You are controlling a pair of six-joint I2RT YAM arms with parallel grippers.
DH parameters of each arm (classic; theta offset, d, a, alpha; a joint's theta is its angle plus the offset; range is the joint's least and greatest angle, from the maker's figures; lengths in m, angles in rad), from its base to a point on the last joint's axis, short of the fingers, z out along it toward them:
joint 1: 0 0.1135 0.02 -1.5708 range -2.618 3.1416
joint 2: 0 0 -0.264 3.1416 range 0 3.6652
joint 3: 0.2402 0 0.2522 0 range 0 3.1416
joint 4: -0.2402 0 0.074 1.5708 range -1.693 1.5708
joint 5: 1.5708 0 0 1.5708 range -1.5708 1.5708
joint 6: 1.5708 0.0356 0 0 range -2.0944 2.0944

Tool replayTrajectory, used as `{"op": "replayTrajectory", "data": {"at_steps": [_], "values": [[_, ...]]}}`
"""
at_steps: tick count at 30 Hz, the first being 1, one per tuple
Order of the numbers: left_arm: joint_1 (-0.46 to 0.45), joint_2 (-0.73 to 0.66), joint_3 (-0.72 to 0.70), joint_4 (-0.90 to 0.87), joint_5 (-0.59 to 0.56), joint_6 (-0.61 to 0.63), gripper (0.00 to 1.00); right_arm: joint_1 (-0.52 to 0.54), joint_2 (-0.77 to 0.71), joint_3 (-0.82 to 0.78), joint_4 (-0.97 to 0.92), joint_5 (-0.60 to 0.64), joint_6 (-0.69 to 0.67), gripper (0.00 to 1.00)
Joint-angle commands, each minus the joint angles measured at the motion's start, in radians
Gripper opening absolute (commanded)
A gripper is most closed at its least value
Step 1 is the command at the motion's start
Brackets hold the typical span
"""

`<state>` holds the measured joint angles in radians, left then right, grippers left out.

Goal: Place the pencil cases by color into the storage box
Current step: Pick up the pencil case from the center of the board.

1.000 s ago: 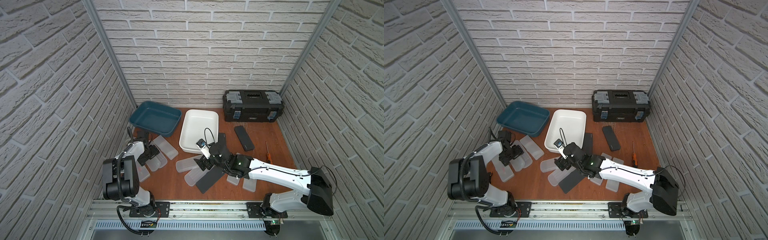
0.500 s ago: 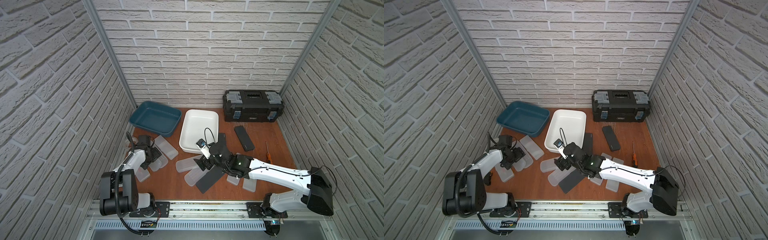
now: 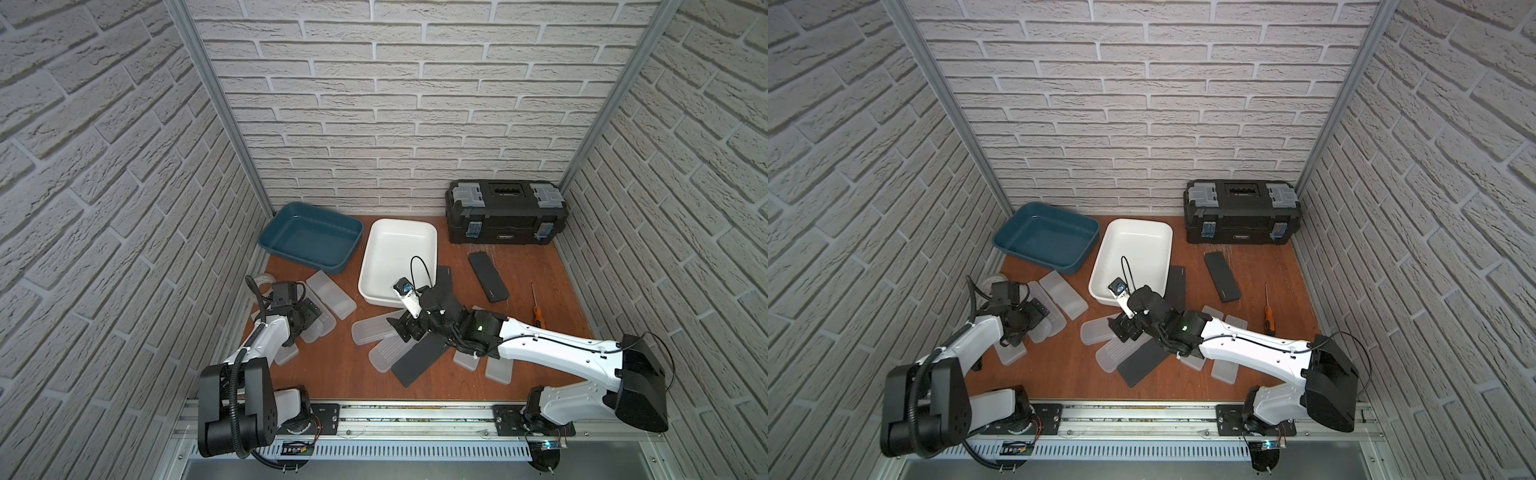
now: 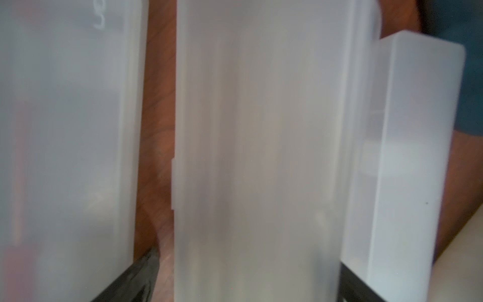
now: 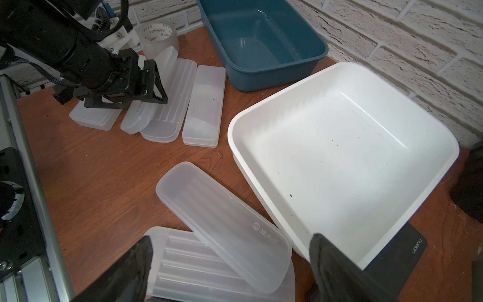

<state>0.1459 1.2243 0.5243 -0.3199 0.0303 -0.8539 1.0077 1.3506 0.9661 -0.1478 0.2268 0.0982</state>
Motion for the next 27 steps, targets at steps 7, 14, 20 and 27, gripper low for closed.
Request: {"op": "replayTrajectory", "data": {"at_steps": [7,14,20,27], "values": [[0.023,-0.002,-0.107,0.201,0.065,-0.031,0.88,-0.005,-0.049,-0.035,0.059,0.012,0.021,0.94],[0.008,-0.011,-0.086,0.184,0.058,-0.013,0.71,-0.005,-0.051,-0.038,0.060,0.017,0.021,0.93],[-0.059,-0.079,-0.005,0.031,-0.038,0.010,0.66,-0.005,-0.050,-0.030,0.052,0.025,0.019,0.93],[-0.116,-0.158,0.122,-0.170,-0.102,0.084,0.65,-0.005,-0.057,-0.013,0.045,0.048,0.026,0.93]]}}
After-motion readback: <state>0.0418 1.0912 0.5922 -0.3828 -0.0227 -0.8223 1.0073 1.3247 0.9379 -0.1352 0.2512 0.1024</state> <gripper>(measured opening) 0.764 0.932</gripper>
